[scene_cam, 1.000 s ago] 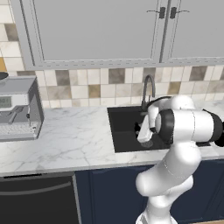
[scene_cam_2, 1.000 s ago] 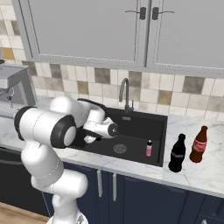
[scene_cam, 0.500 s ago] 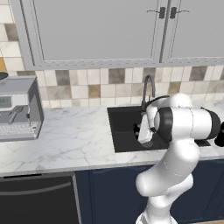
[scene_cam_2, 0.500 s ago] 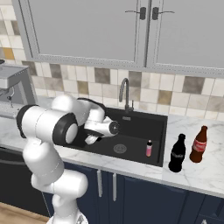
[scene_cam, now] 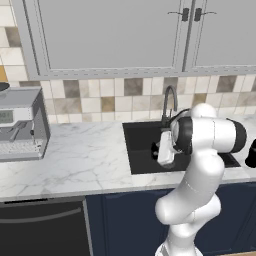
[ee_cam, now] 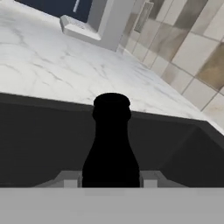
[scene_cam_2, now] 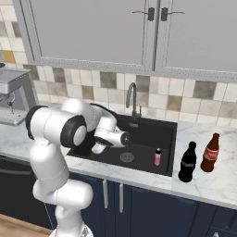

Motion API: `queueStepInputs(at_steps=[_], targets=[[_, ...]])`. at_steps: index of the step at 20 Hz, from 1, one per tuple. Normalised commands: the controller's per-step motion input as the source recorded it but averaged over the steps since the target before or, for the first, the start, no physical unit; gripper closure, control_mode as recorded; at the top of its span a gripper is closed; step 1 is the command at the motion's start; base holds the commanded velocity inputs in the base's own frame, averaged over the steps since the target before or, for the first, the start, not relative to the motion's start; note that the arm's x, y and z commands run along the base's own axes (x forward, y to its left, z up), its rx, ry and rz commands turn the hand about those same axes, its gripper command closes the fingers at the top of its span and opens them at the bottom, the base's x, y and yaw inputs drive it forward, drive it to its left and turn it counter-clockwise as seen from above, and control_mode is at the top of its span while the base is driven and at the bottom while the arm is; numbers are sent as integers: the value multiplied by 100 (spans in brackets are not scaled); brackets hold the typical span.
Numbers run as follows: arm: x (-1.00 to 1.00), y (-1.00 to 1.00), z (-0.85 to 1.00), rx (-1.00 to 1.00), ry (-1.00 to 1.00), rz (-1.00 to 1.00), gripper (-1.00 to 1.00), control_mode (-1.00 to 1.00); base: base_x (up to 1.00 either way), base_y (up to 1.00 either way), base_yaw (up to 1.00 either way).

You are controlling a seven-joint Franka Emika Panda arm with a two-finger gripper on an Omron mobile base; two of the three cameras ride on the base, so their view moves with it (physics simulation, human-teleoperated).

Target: Place the large bottle from the dining counter next to the other large bottle outside the sink, and place the small bottle from the dining counter next to the other small bottle inside the sink.

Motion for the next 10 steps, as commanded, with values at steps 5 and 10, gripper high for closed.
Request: queueStepInputs(at_steps=[5, 10], targets=[[13, -4, -23, 15, -1, 10, 100, -100, 0, 0, 0], [27, 0, -18, 1, 0, 8, 100, -100, 0, 0, 0]])
